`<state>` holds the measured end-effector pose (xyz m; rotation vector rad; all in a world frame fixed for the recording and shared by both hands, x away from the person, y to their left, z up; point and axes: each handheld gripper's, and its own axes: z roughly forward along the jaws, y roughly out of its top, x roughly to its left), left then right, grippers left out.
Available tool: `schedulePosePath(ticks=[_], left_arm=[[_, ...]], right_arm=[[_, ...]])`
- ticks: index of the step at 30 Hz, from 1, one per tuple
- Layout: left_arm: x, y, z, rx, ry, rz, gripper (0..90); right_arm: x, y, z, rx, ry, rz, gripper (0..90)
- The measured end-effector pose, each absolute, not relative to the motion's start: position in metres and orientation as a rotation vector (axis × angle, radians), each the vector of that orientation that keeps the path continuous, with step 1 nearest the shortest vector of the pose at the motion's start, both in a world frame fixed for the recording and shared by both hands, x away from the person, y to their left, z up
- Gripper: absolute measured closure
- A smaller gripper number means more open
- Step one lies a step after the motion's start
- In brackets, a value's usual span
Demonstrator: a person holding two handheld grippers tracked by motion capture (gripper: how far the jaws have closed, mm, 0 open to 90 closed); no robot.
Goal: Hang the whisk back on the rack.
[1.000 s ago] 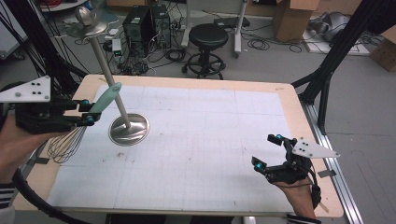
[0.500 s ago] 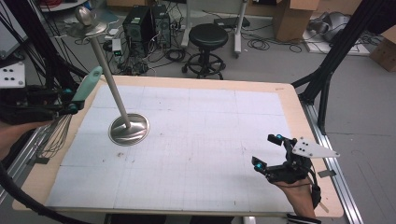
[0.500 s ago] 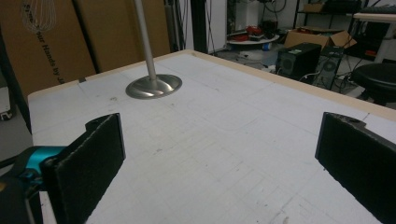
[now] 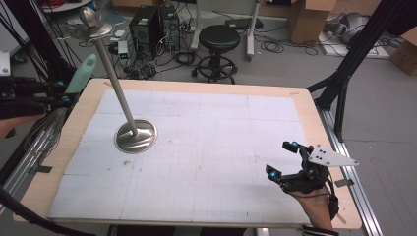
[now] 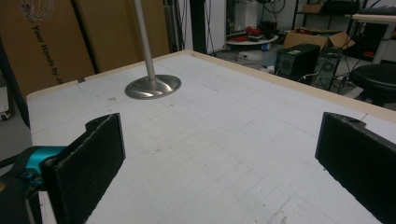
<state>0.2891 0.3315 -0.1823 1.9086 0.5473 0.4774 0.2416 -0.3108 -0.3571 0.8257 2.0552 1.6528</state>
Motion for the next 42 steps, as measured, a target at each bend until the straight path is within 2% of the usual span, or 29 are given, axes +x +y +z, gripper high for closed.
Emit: schedulePosePath(ticks=[12,42], left_arm=[[0.296,0.335,-0.171,1.885,0.57,0.485,70.0],[0.316,0.333,-0.182,1.865,0.622,0.489,69.7]], right_arm=[[0.242,-0.311,-0.357,0.83,2.061,1.651,0.3],[0.243,-0.313,-0.361,0.84,2.066,1.652,0.3]])
